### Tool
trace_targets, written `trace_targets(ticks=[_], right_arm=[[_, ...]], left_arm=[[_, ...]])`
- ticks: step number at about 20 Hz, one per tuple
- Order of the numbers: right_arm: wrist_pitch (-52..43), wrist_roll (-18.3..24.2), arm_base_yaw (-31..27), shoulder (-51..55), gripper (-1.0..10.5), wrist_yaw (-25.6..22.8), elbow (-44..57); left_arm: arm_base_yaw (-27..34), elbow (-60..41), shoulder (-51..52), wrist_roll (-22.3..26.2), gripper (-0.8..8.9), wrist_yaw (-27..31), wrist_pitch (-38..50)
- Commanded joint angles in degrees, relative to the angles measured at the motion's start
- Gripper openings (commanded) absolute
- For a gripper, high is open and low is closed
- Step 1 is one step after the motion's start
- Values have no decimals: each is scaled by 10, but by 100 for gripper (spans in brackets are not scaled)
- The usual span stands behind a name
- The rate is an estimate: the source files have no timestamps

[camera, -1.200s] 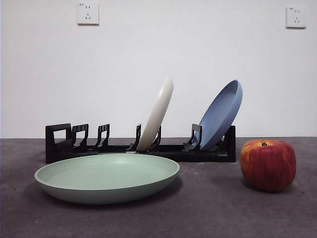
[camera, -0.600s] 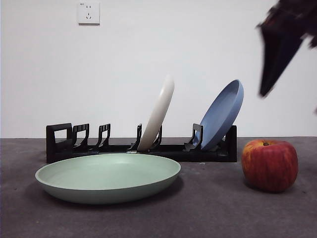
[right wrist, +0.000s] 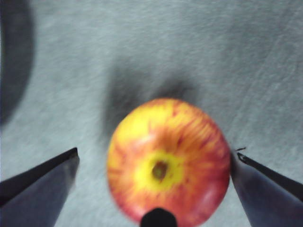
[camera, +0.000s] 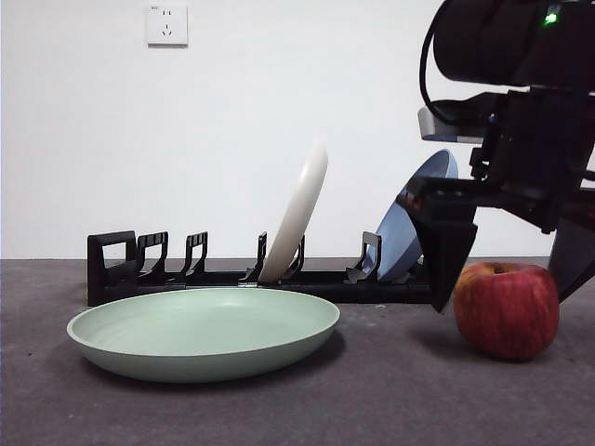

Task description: Take the green plate from the plate rack,put the plate on the table,take the apple from the table,put the apple in the plate

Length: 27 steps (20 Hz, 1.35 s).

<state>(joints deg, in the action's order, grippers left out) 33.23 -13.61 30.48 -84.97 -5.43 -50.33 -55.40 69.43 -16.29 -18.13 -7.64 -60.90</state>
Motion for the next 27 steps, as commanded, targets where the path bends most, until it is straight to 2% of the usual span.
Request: trace_targets(ticks=[1, 2, 3, 7, 10, 12, 14, 18, 19, 23, 27], right_arm=[[-2, -12, 2, -5, 243, -17, 3], [-3, -12, 3, -5, 47, -20, 3], [-3, -12, 3, -5, -7, -21, 3], [22, -6, 3, -1, -8, -19, -22], [80, 18, 3, 5, -8, -12, -80], [118, 41, 3, 6, -8, 13, -133], [136, 64, 3, 6, -8, 63, -191], [114, 68, 14, 5, -8, 253, -274], [95, 68, 25, 5, -8, 267, -280], [21, 34, 87, -13, -8, 225, -282], [-29, 11, 153, -72, -8, 162, -283]], left_arm=[[2, -3, 5, -5, 228, 2, -4], [2, -3, 5, -5, 228, 2, -3], [2, -3, 5, -5, 228, 2, -3], [2, -3, 5, -5, 228, 16, -3], [2, -3, 5, -5, 228, 19, -3], [2, -3, 5, -2, 228, 19, -3], [2, -3, 5, -2, 228, 19, -3], [2, -3, 5, 4, 228, 19, -3], [2, -3, 5, 4, 228, 19, -2], [2, -3, 5, 4, 228, 20, -1], [2, -3, 4, 4, 228, 32, 1]])
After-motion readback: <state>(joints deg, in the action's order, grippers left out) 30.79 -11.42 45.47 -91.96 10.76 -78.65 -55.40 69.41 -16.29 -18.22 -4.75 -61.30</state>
